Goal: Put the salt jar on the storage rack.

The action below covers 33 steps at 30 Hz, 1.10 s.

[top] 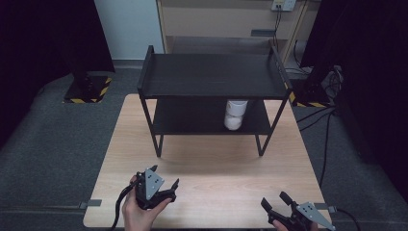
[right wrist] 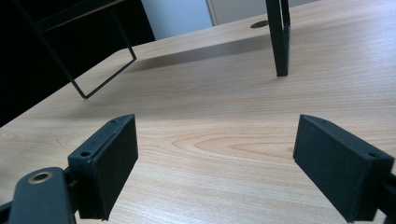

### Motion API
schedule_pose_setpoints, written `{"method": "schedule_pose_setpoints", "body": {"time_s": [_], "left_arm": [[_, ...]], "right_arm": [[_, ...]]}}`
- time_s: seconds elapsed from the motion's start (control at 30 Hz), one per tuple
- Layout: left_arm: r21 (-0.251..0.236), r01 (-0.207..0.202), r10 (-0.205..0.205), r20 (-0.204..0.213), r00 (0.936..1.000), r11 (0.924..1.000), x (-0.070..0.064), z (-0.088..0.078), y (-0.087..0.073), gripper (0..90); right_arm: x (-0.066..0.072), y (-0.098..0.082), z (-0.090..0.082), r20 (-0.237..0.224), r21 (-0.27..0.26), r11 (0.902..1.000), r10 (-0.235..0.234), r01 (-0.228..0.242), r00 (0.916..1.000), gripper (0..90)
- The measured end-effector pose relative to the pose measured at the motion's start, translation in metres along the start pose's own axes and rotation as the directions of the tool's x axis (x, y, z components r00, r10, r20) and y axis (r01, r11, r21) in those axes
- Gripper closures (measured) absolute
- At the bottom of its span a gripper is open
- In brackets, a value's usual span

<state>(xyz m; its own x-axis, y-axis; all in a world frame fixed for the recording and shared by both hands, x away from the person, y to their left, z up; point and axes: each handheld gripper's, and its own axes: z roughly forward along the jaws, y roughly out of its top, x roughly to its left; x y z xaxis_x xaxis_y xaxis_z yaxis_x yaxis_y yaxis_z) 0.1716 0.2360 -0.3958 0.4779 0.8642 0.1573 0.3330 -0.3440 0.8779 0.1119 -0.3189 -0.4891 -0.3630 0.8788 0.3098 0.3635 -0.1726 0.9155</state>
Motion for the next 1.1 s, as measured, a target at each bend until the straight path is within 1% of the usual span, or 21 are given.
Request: {"method": "schedule_pose_setpoints", "body": {"time_s": [0.03,0.1,0.23,0.43,0.53,0.6,0.7,0.73,0.77,0.83,0.87,0.9,0.97,1.0,1.07,1.1], "left_arm": [[0.002,-0.002,0.002,-0.003,1.0000,1.0000,0.000,-0.001,0.000,14.1],[0.000,0.010,-0.010,-0.005,0.9999,0.9999,0.001,-0.001,-0.003,14.0],[0.025,0.001,0.000,-0.002,1.0000,0.9997,0.001,0.002,-0.006,14.0],[0.071,-0.018,0.017,0.007,0.9998,0.9973,-0.001,0.005,-0.005,13.9],[0.084,-0.018,0.018,0.005,0.9998,0.9963,-0.002,0.005,-0.005,13.9],[0.096,-0.011,0.010,0.008,0.9999,0.9953,-0.001,0.005,-0.003,13.9],[0.107,-0.007,0.007,0.003,1.0000,0.9943,-0.001,0.004,0.000,13.9],[0.108,-0.005,0.004,0.003,1.0000,0.9941,-0.001,0.004,0.000,13.9],[0.108,-0.002,0.002,0.000,1.0000,0.9942,-0.001,0.003,0.000,13.8],[0.121,0.007,-0.007,-0.001,1.0000,0.9926,0.000,0.003,0.002,13.8],[0.126,0.009,-0.009,0.001,1.0000,0.9920,0.000,0.004,0.003,13.8],[0.134,0.007,-0.007,0.001,1.0000,0.9909,0.000,0.004,0.004,13.8],[0.136,0.010,-0.011,0.005,0.9999,0.9906,0.000,0.004,0.004,13.8],[0.142,0.010,-0.010,0.005,0.9999,0.9898,0.000,0.004,0.005,13.8],[0.143,0.011,-0.012,0.003,0.9999,0.9897,0.000,0.004,0.005,13.8],[0.146,0.011,-0.011,0.002,0.9999,0.9892,0.000,0.004,0.005,13.8]], "right_arm": [[0.000,0.000,0.001,-0.001,0.002,1.0000,-0.001,0.001,1.0000,14.3],[0.000,0.000,0.001,-0.003,0.005,1.0000,-0.003,0.003,1.0000,14.3],[0.001,0.000,0.000,-0.006,0.005,0.9999,-0.009,0.009,0.9999,14.3],[0.001,0.001,0.000,-0.002,0.008,0.9999,-0.014,0.014,0.9999,14.3],[0.001,0.001,0.000,-0.001,0.013,0.9998,-0.016,0.016,0.9999,14.3],[0.002,0.001,0.000,-0.001,0.016,0.9998,-0.016,0.016,0.9999,14.3],[0.002,0.003,0.000,0.005,0.031,0.9994,-0.017,0.017,0.9998,14.3],[0.002,0.004,0.001,0.011,0.044,0.9989,-0.019,0.018,0.9998,14.3],[0.004,0.005,0.001,0.025,0.060,0.9978,-0.030,0.028,0.9993,14.3],[0.007,0.010,0.002,0.047,0.108,0.9926,-0.060,0.055,0.9971,14.3],[0.010,0.012,0.003,0.064,0.127,0.9901,-0.067,0.058,0.9957,14.6],[0.014,0.015,0.003,0.089,0.158,0.9849,-0.085,0.070,0.9924,14.6],[0.018,0.020,0.005,0.102,0.209,0.9741,-0.109,0.086,0.9888,14.6],[0.019,0.021,0.005,0.110,0.221,0.9712,-0.115,0.088,0.9873,14.6],[0.023,0.025,0.007,0.118,0.254,0.9611,-0.142,0.108,0.9828,14.6],[0.024,0.025,0.008,0.118,0.259,0.9598,-0.144,0.109,0.9825,14.6]]}}
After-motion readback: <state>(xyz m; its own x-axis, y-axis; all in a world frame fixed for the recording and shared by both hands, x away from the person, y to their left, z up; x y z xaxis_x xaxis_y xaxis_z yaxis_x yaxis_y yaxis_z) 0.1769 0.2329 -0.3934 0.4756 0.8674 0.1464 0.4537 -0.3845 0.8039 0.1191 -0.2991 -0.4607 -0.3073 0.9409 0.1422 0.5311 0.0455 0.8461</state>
